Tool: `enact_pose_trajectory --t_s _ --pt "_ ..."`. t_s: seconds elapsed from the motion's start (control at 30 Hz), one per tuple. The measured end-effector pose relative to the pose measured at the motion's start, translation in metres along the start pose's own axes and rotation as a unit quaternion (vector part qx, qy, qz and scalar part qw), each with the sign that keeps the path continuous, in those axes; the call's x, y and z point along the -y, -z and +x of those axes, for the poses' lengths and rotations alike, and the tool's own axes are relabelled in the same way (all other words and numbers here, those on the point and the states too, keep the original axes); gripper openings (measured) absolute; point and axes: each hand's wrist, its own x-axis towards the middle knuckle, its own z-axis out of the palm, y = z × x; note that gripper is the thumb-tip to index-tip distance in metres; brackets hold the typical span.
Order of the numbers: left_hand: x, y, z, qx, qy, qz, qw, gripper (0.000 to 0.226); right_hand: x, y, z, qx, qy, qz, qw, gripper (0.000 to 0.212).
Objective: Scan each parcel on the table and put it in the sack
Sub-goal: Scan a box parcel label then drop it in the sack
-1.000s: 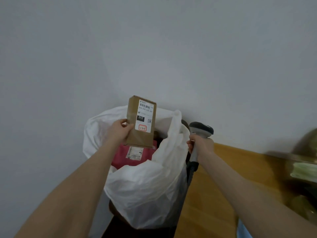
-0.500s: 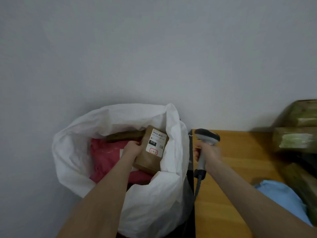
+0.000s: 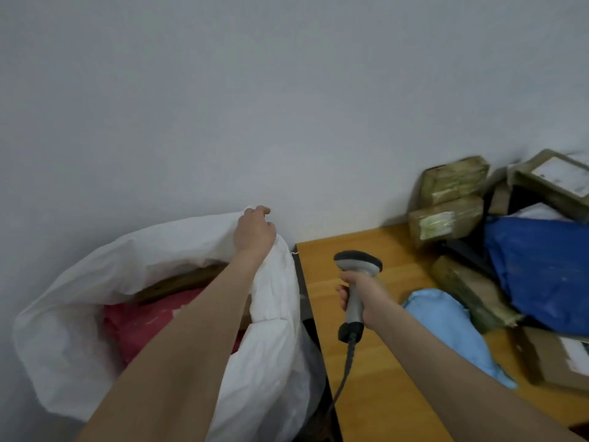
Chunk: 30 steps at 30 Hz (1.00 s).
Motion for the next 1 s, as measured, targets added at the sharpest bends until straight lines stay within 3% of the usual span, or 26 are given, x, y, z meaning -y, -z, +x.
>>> enact_pose_trajectory --t_s 0.17,0.3,0.67,0.87,1.0 --pt "-0.101 -0.048 -0.044 0.103 -0.103 0.035 0.989 0.039 0.013 0.074 -0.020 0.030 -0.001 0.015 0.999 0.008" --pt "-0.168 -0.096 -0.096 0.159 -0.141 0.066 0.975 0.041 0.022 0.155 -0.035 0.025 0.002 0.014 1.000 0.008" --pt "-0.362 -0.196 -0.203 0.234 -0.196 0.069 0.950 0.048 0.073 0.402 -0.072 -0.122 0.076 -0.009 0.990 0.019" --pt "-0.440 -0.231 -0.212 0.246 -0.238 0.074 0.937 0.046 0.124 0.478 -0.064 -0.188 0.125 0.064 0.972 0.005" --pt "-0.481 -0.263 -0.194 0.257 -0.244 0.064 0.933 0.047 0.166 0.510 -0.044 -0.212 0.139 0.059 0.966 0.011"
